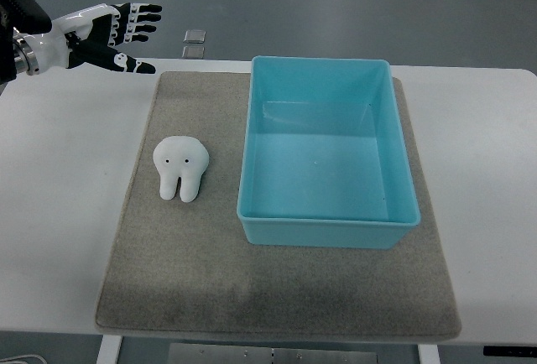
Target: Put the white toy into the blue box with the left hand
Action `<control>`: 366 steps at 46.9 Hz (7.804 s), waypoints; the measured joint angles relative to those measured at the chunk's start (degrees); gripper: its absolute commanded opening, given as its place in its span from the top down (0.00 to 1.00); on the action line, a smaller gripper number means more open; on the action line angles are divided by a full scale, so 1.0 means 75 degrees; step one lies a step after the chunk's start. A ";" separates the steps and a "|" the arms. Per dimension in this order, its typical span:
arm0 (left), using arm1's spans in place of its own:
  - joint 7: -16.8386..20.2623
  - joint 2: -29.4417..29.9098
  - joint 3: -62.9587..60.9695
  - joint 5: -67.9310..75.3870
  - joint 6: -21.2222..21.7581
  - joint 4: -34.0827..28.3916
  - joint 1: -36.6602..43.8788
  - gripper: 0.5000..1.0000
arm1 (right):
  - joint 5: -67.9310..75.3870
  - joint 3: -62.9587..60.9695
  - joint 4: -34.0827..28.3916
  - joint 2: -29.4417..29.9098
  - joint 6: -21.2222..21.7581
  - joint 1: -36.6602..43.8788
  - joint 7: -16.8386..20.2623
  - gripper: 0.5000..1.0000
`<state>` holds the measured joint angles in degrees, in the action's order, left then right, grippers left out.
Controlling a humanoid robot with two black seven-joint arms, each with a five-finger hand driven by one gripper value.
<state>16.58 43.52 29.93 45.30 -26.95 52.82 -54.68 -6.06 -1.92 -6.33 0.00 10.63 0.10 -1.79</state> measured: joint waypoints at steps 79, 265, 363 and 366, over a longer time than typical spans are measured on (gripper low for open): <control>0.0441 0.0154 -0.0423 0.5581 0.3470 0.3017 0.2005 0.12 | 0.0000 0.0000 0.0002 0.0000 0.0000 -0.0002 -0.0002 0.13; 0.0418 -0.2802 -0.1755 0.2871 0.2578 0.1099 -0.1633 0.01 | 0.0000 0.0000 0.0000 0.0000 0.0000 -0.0001 -0.0002 0.13; -0.2614 -0.2999 -0.0581 -0.9118 -0.0847 -0.3929 -0.0576 0.00 | 0.0000 -0.0002 0.0001 0.0000 0.0000 -0.0001 -0.0004 0.13; -0.2566 -0.2999 -0.0523 -0.9082 -0.0848 -0.3930 -0.0514 0.00 | 0.0000 -0.0002 0.0002 0.0000 0.0000 -0.0001 -0.0004 0.13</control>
<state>-2.66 21.02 26.01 -22.81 -33.31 23.34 -58.54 -6.06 -1.94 -6.32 0.00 10.63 0.09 -1.83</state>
